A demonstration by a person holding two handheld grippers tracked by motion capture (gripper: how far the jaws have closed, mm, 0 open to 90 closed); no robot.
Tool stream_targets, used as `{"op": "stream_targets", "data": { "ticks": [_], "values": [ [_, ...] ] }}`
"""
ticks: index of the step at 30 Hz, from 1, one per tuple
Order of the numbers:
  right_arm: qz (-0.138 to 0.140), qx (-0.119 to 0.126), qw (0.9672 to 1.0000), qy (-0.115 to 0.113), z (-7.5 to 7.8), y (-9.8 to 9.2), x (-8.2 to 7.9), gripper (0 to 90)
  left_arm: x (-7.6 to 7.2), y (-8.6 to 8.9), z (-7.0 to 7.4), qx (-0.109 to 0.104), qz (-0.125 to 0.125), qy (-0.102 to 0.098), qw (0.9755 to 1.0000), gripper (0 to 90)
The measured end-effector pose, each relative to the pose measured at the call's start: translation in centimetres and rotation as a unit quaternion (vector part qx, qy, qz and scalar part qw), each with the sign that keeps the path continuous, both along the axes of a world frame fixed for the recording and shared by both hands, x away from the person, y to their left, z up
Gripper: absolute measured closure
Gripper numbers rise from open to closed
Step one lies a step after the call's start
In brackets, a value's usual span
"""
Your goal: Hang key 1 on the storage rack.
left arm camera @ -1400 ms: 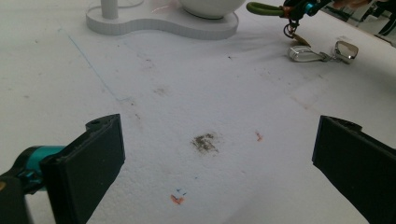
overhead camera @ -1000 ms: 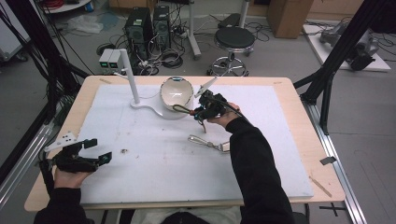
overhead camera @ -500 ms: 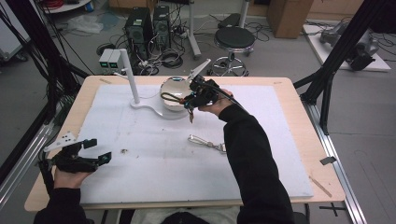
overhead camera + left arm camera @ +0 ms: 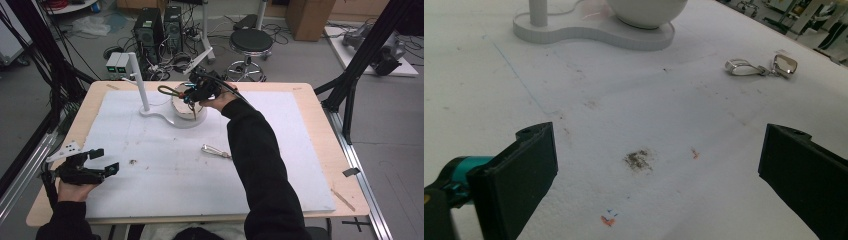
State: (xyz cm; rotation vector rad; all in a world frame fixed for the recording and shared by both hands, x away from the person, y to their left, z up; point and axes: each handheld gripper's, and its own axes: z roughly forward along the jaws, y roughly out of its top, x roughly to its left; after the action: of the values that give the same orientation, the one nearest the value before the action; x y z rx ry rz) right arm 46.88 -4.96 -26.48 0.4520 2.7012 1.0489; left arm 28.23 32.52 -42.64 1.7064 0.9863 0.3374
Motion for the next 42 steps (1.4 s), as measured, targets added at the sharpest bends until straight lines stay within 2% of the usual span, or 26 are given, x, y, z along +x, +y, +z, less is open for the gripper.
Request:
{"op": "stream_targets", "data": {
  "ticks": [2, 3, 7, 12, 15, 19, 21, 23, 25, 27, 28, 33, 40, 41, 42],
  "values": [
    [0.004, -0.002, 1.0, -0.007, 0.7, 0.6, 0.2, 74.2, 0.0, 0.0, 0.0, 0.002, -0.001, 0.0, 1.0, 2.8],
    [0.002, 0.008, 1.0, -0.005, 1.4, 1.0, 0.4, 74.2, 0.0, 0.0, 0.0, 0.002, -0.001, 0.0, 1.0, 2.8],
    [0.004, 0.002, 0.9999, -0.014, 2.1, 1.9, 0.7, 74.2, 0.0, 0.0, 0.0, 0.0, 0.001, -0.001, 1.0, 2.8],
    [0.013, -0.01, 0.9997, -0.016, 2.6, 3.9, 1.0, 74.2, 0.1, 0.1, -0.1, 0.003, 0.001, 0.001, 1.0, 2.8],
    [0.018, -0.007, 0.9996, -0.02, 2.9, 4.8, 1.0, 74.2, 0.0, 0.1, -0.1, 0.004, 0.001, 0.002, 1.0, 2.8],
    [0.021, -0.023, 0.9992, -0.024, 3.0, 6.2, 1.3, 74.2, 0.1, 0.1, -0.2, 0.006, 0.0, 0.005, 1.0, 2.8],
    [0.026, -0.026, 0.9989, -0.03, 3.5, 7.6, 1.4, 74.2, 0.2, 0.1, -0.2, 0.005, 0.0, 0.005, 1.0, 2.8],
    [0.021, -0.032, 0.9991, -0.021, 3.6, 7.9, 1.2, 74.2, 0.2, 0.2, -0.2, 0.004, 0.0, 0.004, 1.0, 2.8],
    [0.028, -0.039, 0.9981, -0.038, 3.9, 8.9, 1.4, 74.2, 0.2, 0.2, -0.2, 0.003, 0.001, 0.004, 1.0, 2.8],
    [0.026, -0.043, 0.9982, -0.034, 4.0, 9.6, 1.5, 74.2, 0.2, 0.2, -0.2, 0.003, 0.0, 0.003, 1.0, 2.8],
    [0.027, -0.042, 0.9979, -0.041, 4.1, 9.9, 1.8, 74.2, 0.2, 0.2, -0.2, 0.002, 0.001, 0.003, 1.0, 2.8],
    [0.02, -0.06, 0.9974, -0.035, 3.5, 11.4, 2.6, 74.1, 0.2, 0.2, -0.2, 0.003, -0.002, 0.003, 1.0, 2.8],
    [-0.001, -0.068, 0.9973, -0.028, 2.4, 11.8, 3.4, 74.0, 0.3, 0.2, -0.3, 0.004, -0.003, 0.004, 1.0, 2.8],
    [0.002, -0.065, 0.9973, -0.033, 2.2, 11.8, 3.5, 74.0, 0.3, 0.2, -0.3, 0.004, -0.002, 0.004, 1.0, 2.8],
    [0.0, -0.065, 0.9975, -0.027, 2.0, 11.9, 3.5, 74.0, 0.3, 0.2, -0.3, 0.004, -0.003, 0.003, 1.0, 2.8]
  ]
}}
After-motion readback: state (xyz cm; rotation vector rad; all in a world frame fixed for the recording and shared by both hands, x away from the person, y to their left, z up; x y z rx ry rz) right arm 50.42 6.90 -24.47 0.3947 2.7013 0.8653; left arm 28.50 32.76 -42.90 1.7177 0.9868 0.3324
